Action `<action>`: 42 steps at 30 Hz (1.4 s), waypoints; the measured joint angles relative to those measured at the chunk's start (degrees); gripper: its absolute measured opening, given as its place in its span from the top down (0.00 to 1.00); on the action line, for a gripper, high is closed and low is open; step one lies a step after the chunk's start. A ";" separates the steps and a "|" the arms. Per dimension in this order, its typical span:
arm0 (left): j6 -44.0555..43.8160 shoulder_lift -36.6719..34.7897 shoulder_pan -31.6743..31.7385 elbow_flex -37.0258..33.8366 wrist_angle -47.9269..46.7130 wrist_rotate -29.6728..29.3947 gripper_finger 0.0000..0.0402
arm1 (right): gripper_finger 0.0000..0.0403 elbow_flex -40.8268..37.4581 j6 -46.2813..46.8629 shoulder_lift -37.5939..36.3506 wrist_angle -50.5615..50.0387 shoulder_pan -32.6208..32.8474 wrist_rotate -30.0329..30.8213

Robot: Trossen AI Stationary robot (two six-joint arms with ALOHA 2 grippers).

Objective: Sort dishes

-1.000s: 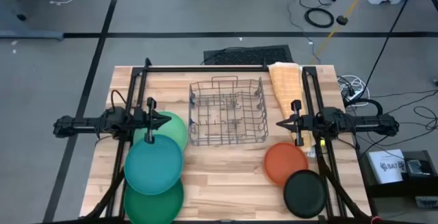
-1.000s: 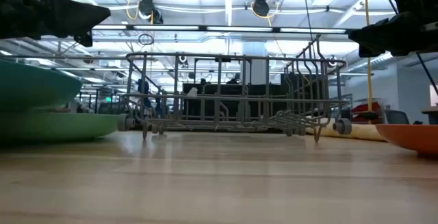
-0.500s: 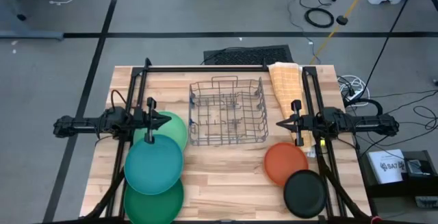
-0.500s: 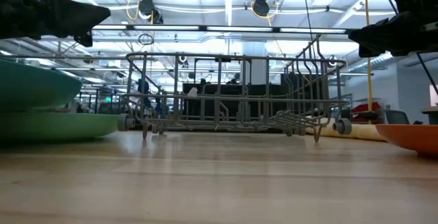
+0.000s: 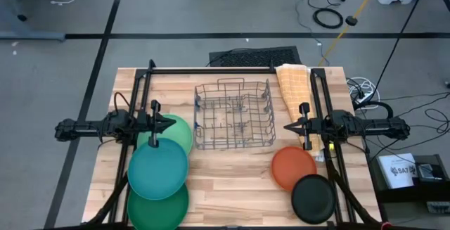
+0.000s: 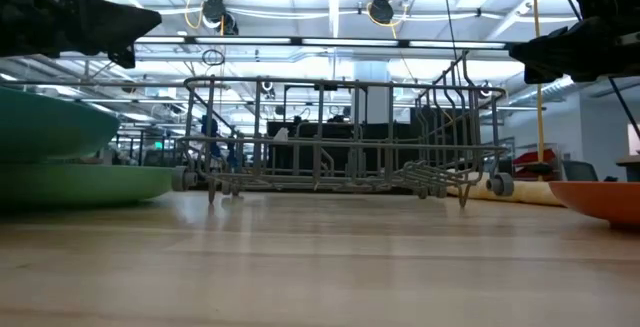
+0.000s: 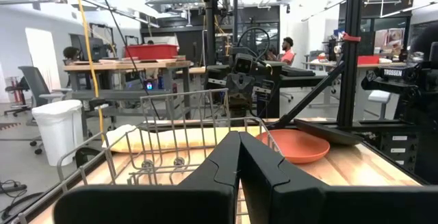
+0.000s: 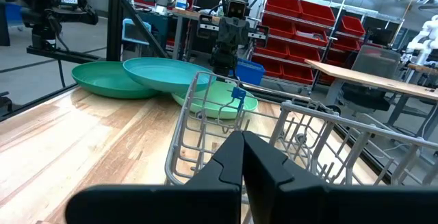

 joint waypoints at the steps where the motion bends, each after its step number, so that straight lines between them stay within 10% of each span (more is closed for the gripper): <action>1: 0.00 0.00 0.00 0.02 0.00 0.02 0.96 | 1.00 0.00 0.00 0.02 0.00 0.02 0.00; 14: -0.02 0.01 0.01 0.00 0.02 0.00 0.96 | 1.00 0.45 30.17 0.06 14.00 0.09 0.18; 20: -0.01 0.01 0.02 0.00 0.00 0.00 0.96 | 1.00 6.79 26.84 4.65 16.66 0.07 2.70; 42: 0.00 0.00 0.02 0.01 0.01 0.01 0.96 | 1.00 40.32 28.38 57.66 18.56 0.22 -0.43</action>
